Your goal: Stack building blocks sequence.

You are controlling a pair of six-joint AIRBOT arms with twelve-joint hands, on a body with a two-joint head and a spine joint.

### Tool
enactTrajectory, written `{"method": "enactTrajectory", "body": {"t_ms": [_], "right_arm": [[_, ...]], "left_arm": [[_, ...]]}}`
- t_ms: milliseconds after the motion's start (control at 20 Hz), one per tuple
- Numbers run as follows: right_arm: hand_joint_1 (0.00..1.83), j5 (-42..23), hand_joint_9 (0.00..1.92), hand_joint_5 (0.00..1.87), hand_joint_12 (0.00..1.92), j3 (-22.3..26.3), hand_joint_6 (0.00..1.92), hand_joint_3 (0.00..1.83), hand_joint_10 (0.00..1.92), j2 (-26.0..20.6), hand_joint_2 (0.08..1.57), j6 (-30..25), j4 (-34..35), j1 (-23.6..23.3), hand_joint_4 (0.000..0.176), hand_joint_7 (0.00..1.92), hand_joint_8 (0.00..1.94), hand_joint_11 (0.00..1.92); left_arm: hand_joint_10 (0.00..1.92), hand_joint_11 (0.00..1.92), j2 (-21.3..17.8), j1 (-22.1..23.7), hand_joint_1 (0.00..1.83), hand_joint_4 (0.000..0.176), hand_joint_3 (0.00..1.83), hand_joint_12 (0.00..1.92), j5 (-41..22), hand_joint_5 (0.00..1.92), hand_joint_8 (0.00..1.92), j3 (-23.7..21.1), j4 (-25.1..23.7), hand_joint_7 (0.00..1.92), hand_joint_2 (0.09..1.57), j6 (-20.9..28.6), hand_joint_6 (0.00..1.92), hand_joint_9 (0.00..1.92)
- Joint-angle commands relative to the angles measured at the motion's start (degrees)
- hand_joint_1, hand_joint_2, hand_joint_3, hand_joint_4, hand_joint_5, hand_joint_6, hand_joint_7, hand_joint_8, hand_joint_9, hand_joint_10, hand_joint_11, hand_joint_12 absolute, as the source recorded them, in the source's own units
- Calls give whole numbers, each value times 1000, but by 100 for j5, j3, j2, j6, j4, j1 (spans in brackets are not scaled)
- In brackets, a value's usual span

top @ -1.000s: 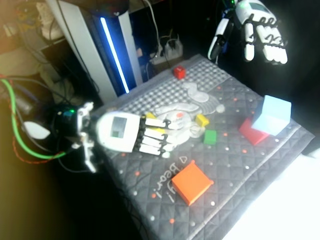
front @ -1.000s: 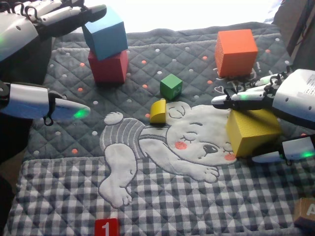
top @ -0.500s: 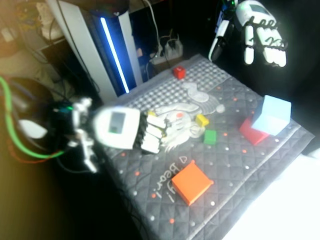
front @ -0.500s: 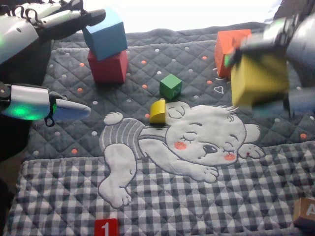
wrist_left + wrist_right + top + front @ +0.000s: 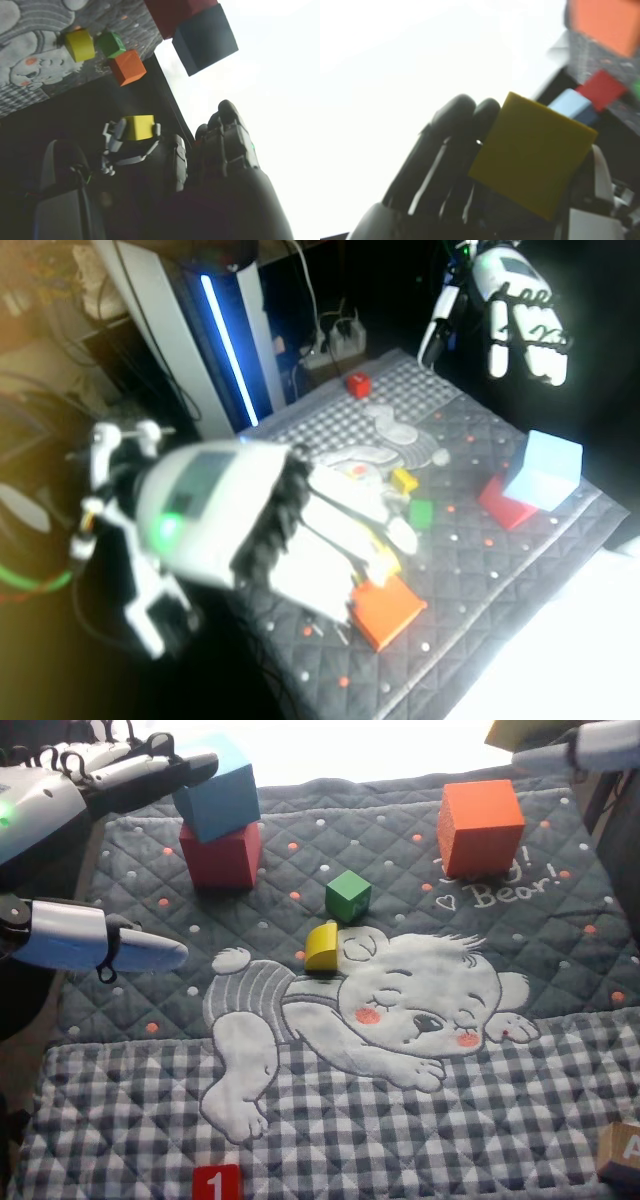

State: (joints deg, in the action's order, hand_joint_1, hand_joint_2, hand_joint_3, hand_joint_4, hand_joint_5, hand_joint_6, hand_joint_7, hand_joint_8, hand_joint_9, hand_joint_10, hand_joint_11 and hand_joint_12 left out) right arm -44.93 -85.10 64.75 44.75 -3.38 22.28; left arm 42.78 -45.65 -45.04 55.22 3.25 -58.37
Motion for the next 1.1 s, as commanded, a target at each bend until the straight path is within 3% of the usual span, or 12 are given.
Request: {"method": "enactTrajectory", "body": {"t_ms": [0, 100, 250, 300, 350, 550, 650, 750, 800, 900, 1050], "right_arm": [[1287, -318, 1086, 1179, 1608, -119, 475, 0, 1210, 61, 1033, -8, 96, -166, 0, 1192, 854, 846], [1284, -109, 1109, 1187, 1587, -269, 493, 0, 1143, 212, 1020, -8, 118, -212, 0, 1243, 734, 867], [1273, 90, 1216, 1169, 1456, -445, 587, 0, 977, 404, 1016, -8, 222, -212, 0, 1283, 582, 1059], [1289, 120, 1252, 1186, 1478, -460, 495, 0, 984, 438, 1015, -8, 230, -212, 0, 1279, 653, 1079], [1295, 150, 1165, 1217, 1458, -473, 405, 0, 1021, 473, 1018, -8, 246, -212, 0, 1238, 772, 1000], [1294, 230, 1107, 1253, 1678, -523, 328, 0, 1213, 576, 1017, -8, 345, -168, 0, 1219, 815, 968], [1260, 240, 1074, 1078, 1596, -534, 798, 3, 1157, 631, 1040, -8, 354, -135, 0, 1223, 660, 911], [1252, 263, 1048, 1002, 1555, -555, 1005, 0, 1120, 660, 1061, -8, 355, -91, 0, 1211, 605, 863], [1254, 307, 1055, 1033, 1591, -582, 881, 2, 1178, 671, 1058, -8, 355, -76, 0, 1178, 739, 892], [1268, 400, 1031, 1097, 1570, -632, 660, 0, 1226, 686, 1063, -8, 354, -55, 0, 1106, 970, 920], [1282, 470, 1008, 1090, 1608, -681, 575, 1, 1302, 707, 1080, -7, 354, -12, 0, 1065, 1112, 916]], "left_arm": [[0, 0, 44, 59, 767, 174, 0, 315, -683, 136, 0, 46, 20, 0, 874, 100, 4, 0], [0, 0, 98, 64, 767, 174, 0, 313, -693, 148, 0, 89, -9, 0, 875, 181, 2, 0], [0, 0, 177, 142, 740, 172, 0, 318, -643, 135, 0, 140, -85, 0, 889, 210, 0, 0], [0, 0, 177, 146, 736, 172, 0, 346, -645, 137, 0, 139, -97, 0, 888, 227, 0, 0], [0, 0, 185, 146, 736, 173, 0, 331, -659, 134, 0, 139, -101, 0, 891, 252, 1, 0], [0, 0, 249, 152, 714, 176, 3, 322, -637, 120, 0, 160, -136, 0, 893, 292, 0, 0], [0, 0, 280, 152, 751, 167, 0, 367, -618, 138, 0, 182, -157, 0, 882, 345, 3, 0], [0, 0, 308, 154, 753, 165, 0, 430, -608, 141, 0, 203, -184, 0, 881, 386, 1, 0], [0, 0, 311, 155, 748, 174, 0, 463, -606, 135, 0, 209, -199, 0, 881, 406, 2, 0], [0, 0, 311, 154, 760, 169, 0, 545, -604, 166, 0, 209, -201, 0, 870, 412, 3, 4], [0, 0, 314, 153, 764, 174, 0, 515, -599, 160, 0, 210, -203, 0, 872, 412, 1, 0]]}}
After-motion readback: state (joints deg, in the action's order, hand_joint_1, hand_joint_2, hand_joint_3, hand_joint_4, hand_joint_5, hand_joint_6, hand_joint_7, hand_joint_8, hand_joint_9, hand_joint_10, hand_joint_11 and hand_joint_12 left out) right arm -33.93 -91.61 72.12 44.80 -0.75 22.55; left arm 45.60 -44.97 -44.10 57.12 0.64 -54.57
